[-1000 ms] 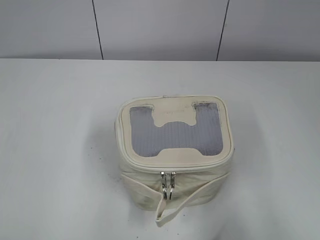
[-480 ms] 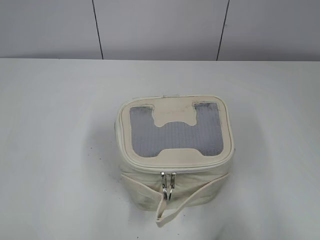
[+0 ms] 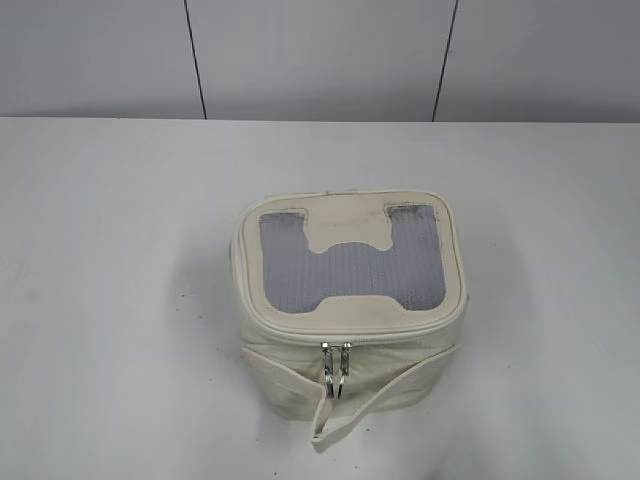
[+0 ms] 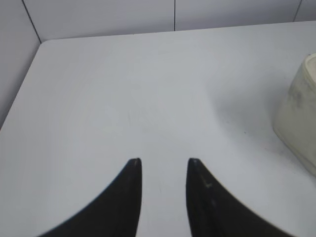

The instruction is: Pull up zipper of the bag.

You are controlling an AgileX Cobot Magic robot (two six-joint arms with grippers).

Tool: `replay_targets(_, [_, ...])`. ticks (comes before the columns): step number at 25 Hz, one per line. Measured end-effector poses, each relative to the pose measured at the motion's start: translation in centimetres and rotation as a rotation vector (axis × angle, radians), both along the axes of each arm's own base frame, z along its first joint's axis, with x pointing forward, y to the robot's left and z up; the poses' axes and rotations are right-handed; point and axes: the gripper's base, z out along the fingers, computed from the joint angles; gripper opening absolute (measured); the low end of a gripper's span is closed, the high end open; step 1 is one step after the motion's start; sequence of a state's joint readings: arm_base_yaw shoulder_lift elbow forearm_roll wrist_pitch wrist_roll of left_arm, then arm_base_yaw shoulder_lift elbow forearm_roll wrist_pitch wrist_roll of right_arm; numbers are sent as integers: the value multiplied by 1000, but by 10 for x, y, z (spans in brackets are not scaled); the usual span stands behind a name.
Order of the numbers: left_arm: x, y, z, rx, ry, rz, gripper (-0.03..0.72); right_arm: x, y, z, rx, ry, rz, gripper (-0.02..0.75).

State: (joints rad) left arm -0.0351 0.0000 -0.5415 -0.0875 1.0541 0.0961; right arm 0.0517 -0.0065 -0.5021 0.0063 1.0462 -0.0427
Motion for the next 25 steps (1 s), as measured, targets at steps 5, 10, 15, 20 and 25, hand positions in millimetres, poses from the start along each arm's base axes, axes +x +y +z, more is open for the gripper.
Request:
replay_targets(5, [-1,0,0,0,-6,7,243,0,1,0,4,1,-23,522])
replay_targets(10, [-1,0,0,0,-6,9,243,0,1,0,6,1,-38,522])
replay_targets(15, [-1,0,0,0,-6,10,243,0,1,0,6,1,-38,522])
replay_targets(20, [-1,0,0,0,-6,10,243,0,1,0,6,1,-38,522])
replay_targets(25, [-1,0,0,0,-6,10,243,0,1,0,6,1,-38,522])
